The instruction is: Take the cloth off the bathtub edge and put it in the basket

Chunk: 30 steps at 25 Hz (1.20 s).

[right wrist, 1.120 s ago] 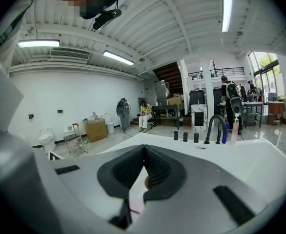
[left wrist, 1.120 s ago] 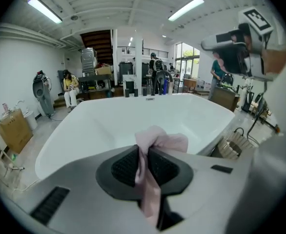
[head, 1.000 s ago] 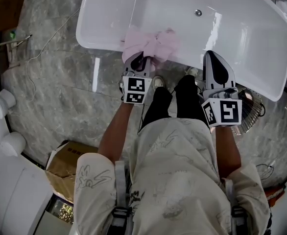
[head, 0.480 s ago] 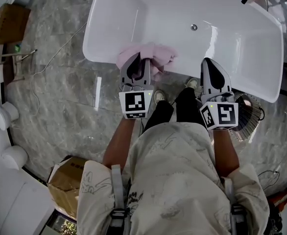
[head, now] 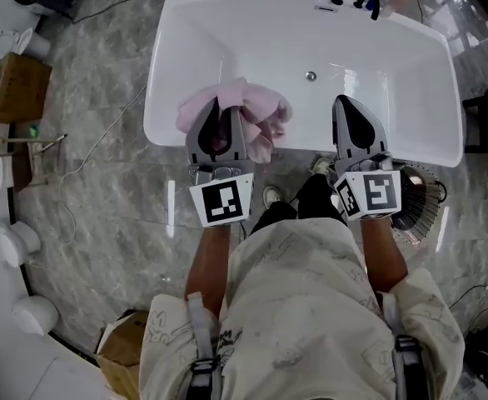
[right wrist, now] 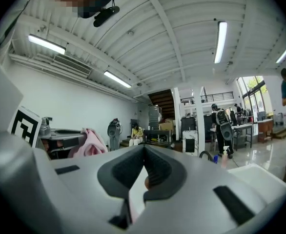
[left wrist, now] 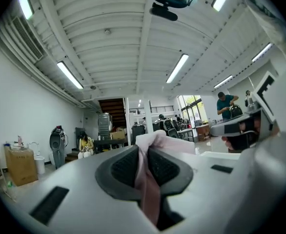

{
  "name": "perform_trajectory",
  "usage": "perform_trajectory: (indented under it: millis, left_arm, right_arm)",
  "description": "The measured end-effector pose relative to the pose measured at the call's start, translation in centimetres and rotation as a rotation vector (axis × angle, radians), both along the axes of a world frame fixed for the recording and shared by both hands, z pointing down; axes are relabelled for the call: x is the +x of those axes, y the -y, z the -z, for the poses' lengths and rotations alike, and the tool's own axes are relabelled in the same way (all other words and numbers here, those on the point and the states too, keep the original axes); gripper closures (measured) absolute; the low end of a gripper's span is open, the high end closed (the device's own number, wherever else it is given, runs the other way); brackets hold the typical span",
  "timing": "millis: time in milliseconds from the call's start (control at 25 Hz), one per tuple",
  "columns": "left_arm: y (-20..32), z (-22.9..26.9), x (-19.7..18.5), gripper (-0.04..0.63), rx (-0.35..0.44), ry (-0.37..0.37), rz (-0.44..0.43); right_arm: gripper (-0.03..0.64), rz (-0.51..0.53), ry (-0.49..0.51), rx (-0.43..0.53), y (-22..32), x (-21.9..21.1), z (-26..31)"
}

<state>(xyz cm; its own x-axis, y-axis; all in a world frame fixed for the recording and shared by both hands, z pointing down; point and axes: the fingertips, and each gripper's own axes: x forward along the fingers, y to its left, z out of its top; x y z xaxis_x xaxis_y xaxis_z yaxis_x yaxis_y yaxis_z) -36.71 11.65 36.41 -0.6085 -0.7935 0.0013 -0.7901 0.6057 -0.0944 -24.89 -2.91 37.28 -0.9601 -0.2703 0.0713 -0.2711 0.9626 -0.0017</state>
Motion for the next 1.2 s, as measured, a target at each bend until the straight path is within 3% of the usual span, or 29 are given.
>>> perform_trajectory:
  millis: [240, 440, 840, 1200]
  left_arm:
    - [1.0, 5.8, 0.9, 0.541, 0.100, 0.047, -0.050]
    - [2.9, 7.0, 2.0, 0.540, 0.157, 0.064, -0.113]
    - [10.0, 7.6, 7.2, 0.540, 0.178, 0.040, -0.244]
    - [17.8, 9.1, 15.7, 0.540, 0.190, 0.045, -0.381]
  right_arm:
    - [0.628, -0.088, 0.076, 0.075, 1.4, 2.1, 5.0]
    - [0.627, -0.191, 0.093, 0.112, 3.7, 4.6, 6.8]
    - [0.627, -0.340, 0.095, 0.100, 9.6, 12.7, 6.6]
    - [0.627, -0.459, 0.104, 0.083, 15.0, 22.2, 6.3]
